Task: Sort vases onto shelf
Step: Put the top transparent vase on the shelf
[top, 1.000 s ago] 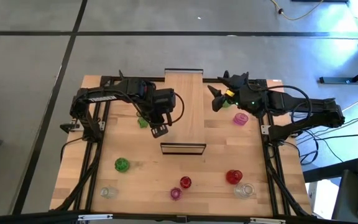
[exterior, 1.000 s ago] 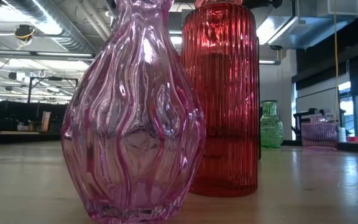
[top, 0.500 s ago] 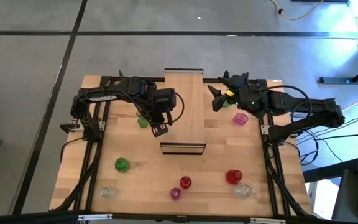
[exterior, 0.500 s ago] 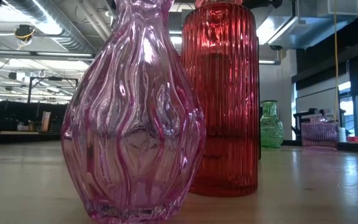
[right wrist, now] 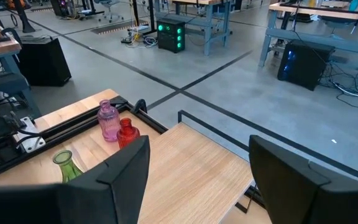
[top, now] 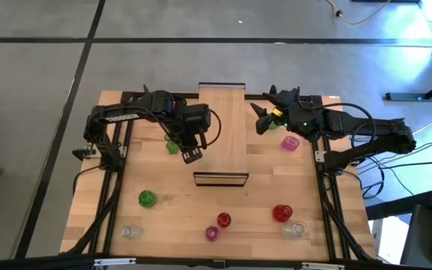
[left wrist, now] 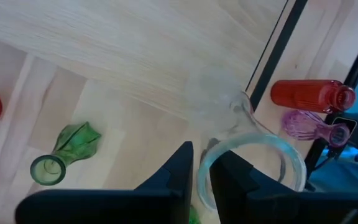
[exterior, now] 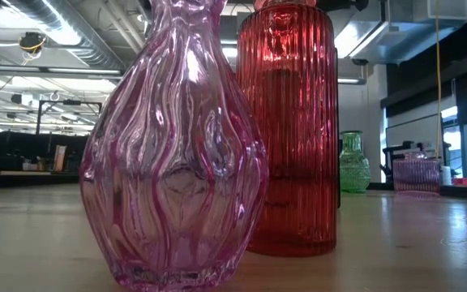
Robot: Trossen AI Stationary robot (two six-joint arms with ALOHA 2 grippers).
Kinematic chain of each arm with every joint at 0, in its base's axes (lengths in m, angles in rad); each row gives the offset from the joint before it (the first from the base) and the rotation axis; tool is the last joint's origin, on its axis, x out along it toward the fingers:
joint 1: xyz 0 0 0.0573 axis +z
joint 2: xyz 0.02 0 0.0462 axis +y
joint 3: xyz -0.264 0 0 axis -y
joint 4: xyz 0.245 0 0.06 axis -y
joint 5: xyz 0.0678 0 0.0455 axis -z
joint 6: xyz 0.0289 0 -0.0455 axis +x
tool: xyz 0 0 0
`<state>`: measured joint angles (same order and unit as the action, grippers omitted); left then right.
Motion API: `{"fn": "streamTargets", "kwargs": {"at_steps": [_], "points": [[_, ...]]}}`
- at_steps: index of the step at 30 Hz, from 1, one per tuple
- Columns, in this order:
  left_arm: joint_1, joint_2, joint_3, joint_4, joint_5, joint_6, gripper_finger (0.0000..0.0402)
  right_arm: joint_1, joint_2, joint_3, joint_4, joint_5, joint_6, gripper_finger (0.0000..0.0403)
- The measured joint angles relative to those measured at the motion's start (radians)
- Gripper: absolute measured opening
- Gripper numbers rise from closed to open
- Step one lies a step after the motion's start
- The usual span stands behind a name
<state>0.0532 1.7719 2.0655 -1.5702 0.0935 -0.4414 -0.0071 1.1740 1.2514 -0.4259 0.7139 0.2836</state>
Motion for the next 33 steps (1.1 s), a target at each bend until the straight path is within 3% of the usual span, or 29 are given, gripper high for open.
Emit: {"fn": "streamTargets", "kwargs": {"at_steps": [13, 33], "points": [[0.001, -0.021, 0.027, 0.028, -0.002, -0.022, 0.0046, 0.0, 0.0, 0.0, -0.004, 0.0, 0.0, 0.0253], [0.001, -0.049, 0.091, 0.0, -0.112, -0.002, 0.0046, 0.0, 0.0, 0.0, -0.004, 0.0, 0.003, 0.0253]]}}
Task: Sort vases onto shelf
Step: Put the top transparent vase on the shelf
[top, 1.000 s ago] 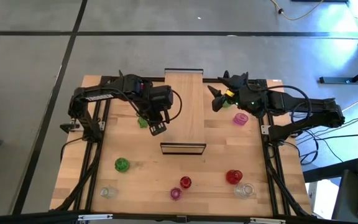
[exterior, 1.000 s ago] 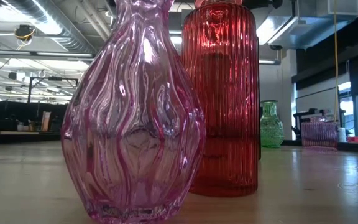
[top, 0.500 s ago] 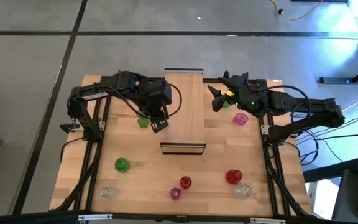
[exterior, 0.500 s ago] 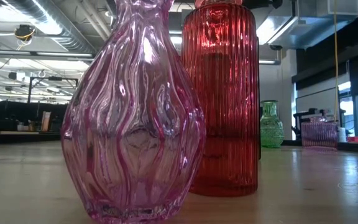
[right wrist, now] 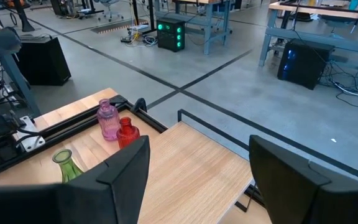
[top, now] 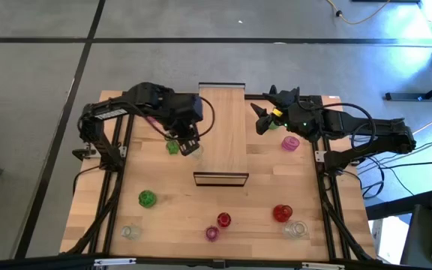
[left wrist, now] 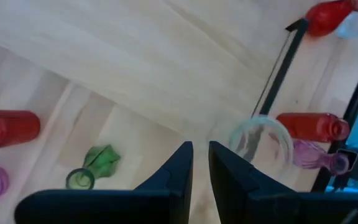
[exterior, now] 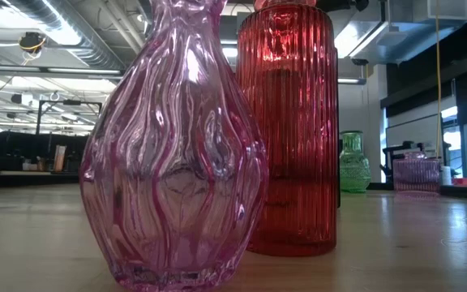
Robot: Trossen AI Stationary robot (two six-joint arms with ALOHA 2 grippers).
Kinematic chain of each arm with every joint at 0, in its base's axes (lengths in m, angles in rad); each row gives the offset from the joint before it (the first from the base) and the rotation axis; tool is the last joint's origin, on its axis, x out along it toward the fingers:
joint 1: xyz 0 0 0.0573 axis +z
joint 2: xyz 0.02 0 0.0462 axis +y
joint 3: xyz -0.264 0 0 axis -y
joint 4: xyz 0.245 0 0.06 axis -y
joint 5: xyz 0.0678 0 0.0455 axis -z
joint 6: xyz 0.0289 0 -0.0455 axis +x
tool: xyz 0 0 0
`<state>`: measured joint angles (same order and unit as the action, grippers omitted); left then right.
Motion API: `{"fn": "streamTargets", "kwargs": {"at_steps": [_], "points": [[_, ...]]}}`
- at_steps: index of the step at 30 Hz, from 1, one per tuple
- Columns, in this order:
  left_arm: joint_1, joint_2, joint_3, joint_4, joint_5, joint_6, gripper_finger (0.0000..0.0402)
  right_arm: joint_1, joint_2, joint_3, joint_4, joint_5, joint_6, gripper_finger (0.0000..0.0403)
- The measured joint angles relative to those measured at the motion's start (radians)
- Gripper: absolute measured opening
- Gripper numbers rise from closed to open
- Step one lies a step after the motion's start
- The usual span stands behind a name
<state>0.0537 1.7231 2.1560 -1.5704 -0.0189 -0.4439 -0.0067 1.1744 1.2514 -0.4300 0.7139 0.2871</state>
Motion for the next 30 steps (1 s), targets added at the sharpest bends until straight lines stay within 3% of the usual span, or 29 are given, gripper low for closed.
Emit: {"fn": "streamTargets", "kwargs": {"at_steps": [7, 11, 21, 30], "points": [[-0.028, -0.063, -0.001, 0.0, -0.151, -0.081, 0.0006, 0.0, 0.0, 0.0, 0.001, 0.0, 0.0, 0.0253], [-0.029, -0.079, -0.045, 0.001, -0.13, -0.103, 0.0001, 0.0, 0.0, 0.0, 0.004, 0.0, 0.0, 0.0253], [-0.05, -0.073, -0.318, -0.001, -0.05, -0.13, 0.0, 0.0, 0.0, 0.0, 0.003, -0.026, 0.001, 0.0253], [-0.045, -0.075, -0.34, 0.0, 0.017, -0.173, 0.0, 0.0, 0.0, 0.0, 0.005, -0.053, 0.001, 0.0253]]}}
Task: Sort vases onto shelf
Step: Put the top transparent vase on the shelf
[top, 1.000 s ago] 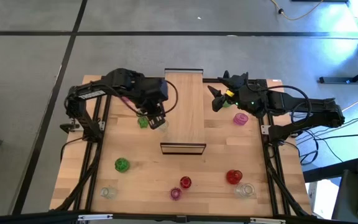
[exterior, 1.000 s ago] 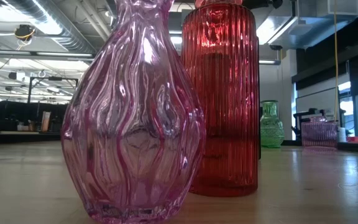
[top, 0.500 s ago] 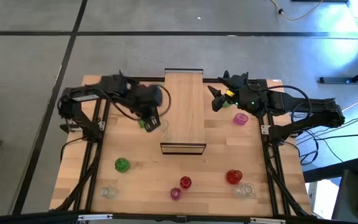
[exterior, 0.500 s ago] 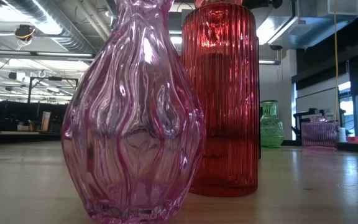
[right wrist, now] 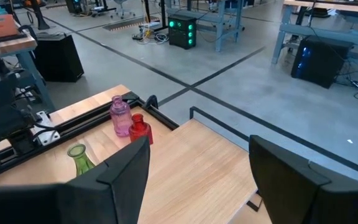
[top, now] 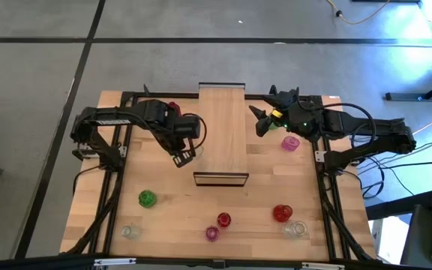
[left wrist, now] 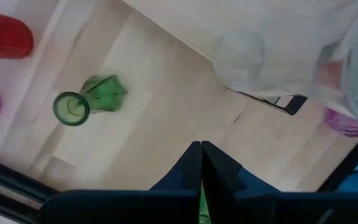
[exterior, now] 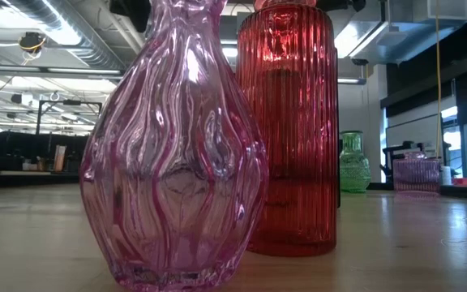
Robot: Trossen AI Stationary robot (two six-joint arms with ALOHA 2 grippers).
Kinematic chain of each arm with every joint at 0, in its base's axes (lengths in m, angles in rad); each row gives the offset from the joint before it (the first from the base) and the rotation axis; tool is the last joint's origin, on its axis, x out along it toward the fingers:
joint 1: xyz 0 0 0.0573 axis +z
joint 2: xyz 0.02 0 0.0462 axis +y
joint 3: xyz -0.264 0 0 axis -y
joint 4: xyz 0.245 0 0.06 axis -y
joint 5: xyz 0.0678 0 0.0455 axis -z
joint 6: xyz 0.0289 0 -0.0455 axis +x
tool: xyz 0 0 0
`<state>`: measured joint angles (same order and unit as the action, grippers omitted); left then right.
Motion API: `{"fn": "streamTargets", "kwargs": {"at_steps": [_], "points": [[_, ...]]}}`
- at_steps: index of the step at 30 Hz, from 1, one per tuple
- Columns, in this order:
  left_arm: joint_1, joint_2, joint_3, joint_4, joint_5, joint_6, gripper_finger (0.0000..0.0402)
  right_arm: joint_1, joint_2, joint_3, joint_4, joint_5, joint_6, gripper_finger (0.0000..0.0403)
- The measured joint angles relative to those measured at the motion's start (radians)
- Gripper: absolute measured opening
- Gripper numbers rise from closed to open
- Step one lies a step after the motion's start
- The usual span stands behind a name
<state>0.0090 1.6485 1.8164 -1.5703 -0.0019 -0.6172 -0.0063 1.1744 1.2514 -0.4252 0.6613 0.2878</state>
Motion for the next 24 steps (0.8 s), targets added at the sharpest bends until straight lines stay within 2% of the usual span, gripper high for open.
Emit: {"fn": "streamTargets", "kwargs": {"at_steps": [11, 24], "points": [[0.006, 0.0, 0.0, 0.1, 0.105, 0.008, 0.0, 0.0, 0.0, 0.0, 0.0, 0.0, -0.001, 0.0253], [0.006, 0.0, 0.0, 0.179, 0.107, 0.017, 0.0, 0.0, 0.0, 0.0, 0.0, 0.0, -0.001, 0.0253]]}}
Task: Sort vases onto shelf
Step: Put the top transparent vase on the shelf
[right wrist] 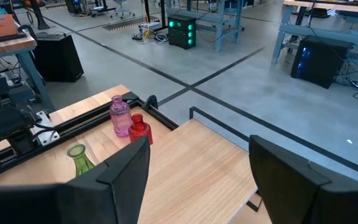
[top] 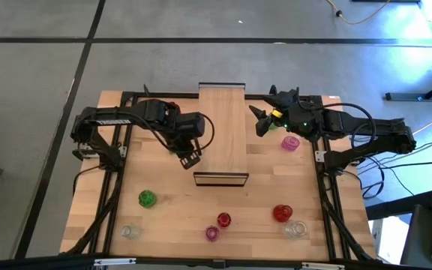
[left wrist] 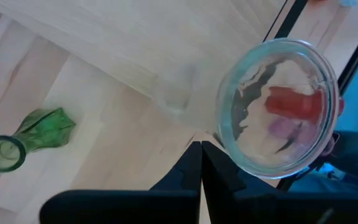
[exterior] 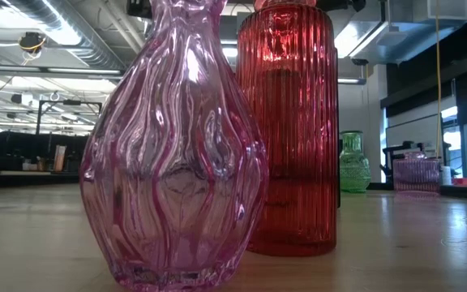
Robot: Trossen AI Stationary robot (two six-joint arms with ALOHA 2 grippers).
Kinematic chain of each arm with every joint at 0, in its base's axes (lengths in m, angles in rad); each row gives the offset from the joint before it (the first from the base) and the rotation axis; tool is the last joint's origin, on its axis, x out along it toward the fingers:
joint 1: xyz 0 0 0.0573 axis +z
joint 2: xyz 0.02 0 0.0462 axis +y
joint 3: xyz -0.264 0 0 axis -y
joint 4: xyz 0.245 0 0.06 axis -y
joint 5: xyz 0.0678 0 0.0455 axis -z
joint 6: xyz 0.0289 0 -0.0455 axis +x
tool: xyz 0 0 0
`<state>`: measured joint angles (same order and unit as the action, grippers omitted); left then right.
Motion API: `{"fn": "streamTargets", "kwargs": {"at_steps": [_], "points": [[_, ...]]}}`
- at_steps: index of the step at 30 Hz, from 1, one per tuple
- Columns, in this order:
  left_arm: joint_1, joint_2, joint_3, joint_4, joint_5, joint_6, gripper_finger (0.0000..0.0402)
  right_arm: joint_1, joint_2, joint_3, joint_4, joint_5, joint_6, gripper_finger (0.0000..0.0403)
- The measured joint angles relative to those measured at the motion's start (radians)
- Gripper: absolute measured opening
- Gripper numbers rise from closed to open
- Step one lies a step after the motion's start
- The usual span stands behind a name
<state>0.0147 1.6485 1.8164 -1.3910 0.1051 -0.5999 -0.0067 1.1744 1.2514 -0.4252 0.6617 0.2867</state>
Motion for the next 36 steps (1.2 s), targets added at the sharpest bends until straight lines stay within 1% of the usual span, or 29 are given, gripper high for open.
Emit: {"fn": "streamTargets", "kwargs": {"at_steps": [9, 16, 36], "points": [[0.0, 0.0, 0.0, 0.003, 0.005, 0.008, 0.0, 0.0, 0.0, 0.0, 0.0, 0.0, 0.0, 0.0253], [0.0, 0.0, 0.0, 0.055, 0.017, 0.009, 0.0, 0.0, 0.0, 0.0, 0.001, 0.0, 0.0, 0.0253], [0.0, 0.0, 0.0, 0.074, 0.03, 0.024, 0.0, 0.0, 0.0, 0.0, 0.004, 0.0, 0.0, 0.0253]]}}
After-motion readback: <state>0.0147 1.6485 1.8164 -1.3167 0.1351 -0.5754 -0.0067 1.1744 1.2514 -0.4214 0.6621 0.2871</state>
